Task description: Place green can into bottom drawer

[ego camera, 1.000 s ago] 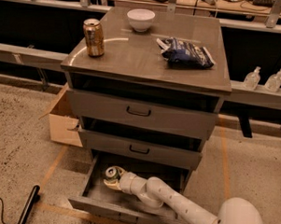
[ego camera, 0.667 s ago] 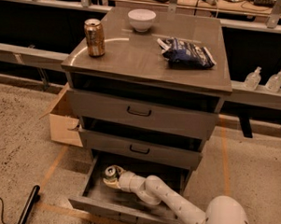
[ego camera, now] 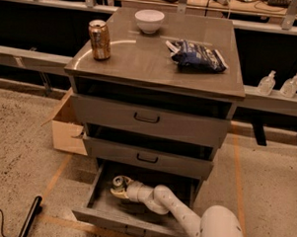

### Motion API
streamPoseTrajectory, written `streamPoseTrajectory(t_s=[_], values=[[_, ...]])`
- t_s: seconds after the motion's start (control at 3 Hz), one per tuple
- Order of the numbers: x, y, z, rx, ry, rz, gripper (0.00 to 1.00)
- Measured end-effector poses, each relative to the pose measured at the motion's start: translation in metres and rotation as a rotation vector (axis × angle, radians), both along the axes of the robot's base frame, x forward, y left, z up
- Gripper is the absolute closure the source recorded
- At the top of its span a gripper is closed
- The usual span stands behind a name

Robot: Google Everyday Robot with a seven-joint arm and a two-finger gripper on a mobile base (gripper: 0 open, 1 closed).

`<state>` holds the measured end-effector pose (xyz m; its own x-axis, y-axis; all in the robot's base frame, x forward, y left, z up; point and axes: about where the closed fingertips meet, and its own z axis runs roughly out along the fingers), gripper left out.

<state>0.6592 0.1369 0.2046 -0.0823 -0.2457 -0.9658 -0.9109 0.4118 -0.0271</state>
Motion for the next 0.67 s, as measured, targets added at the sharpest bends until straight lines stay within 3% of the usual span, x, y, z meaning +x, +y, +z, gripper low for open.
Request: streamPoseTrajectory(t_s=[0.67], values=[[0.011, -0.006, -0.027, 0.043, 0.042, 0.003, 0.59]])
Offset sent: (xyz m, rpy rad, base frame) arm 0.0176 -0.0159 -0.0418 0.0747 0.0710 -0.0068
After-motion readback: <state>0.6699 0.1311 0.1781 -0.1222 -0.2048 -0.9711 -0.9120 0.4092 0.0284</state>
